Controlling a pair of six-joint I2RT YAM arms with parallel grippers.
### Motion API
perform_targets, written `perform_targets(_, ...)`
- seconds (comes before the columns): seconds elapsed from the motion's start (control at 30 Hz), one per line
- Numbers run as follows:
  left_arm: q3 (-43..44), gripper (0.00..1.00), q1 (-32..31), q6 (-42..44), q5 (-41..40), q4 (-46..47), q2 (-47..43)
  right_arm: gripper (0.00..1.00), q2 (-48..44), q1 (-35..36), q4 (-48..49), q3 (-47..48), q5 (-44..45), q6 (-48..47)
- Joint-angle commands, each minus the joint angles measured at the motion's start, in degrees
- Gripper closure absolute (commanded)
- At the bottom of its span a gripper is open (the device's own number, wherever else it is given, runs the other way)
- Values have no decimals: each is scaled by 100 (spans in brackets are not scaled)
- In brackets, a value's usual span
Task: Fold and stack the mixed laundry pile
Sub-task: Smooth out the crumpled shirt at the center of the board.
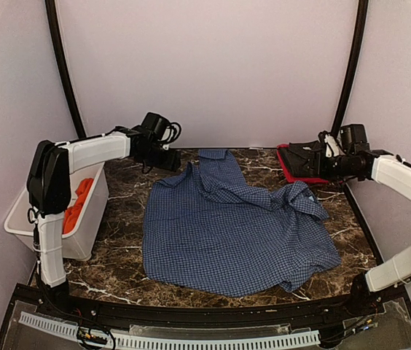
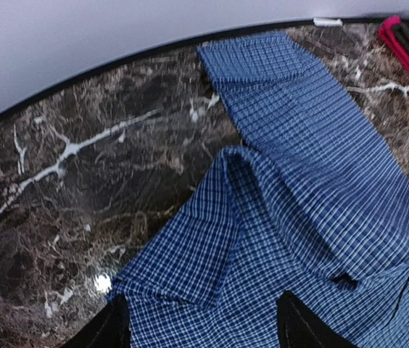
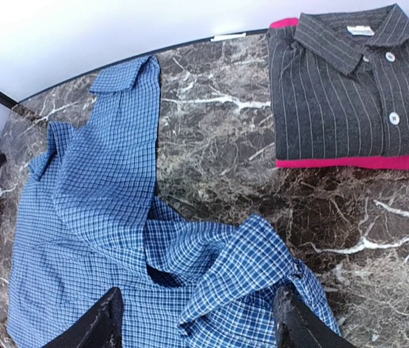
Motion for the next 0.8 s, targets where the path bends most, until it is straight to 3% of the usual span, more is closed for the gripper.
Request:
perform_targets(0.0,-294,32,-101,298,57,-2,-57,32,333,159,-112,573,-78,-174)
perform_targets(0.33,-288,32,-161,386,50,-61,391,36,2357,1308,-389,1896,-253,-442)
perform_targets(0.53,-293,30,-176,366,68,-21,550,35,3252,1537,-661,2563,-456,-589)
perform_targets(0.77,-243,31,-198,352,66,74,694,46,3811,1593,-742,2943,-407,-561)
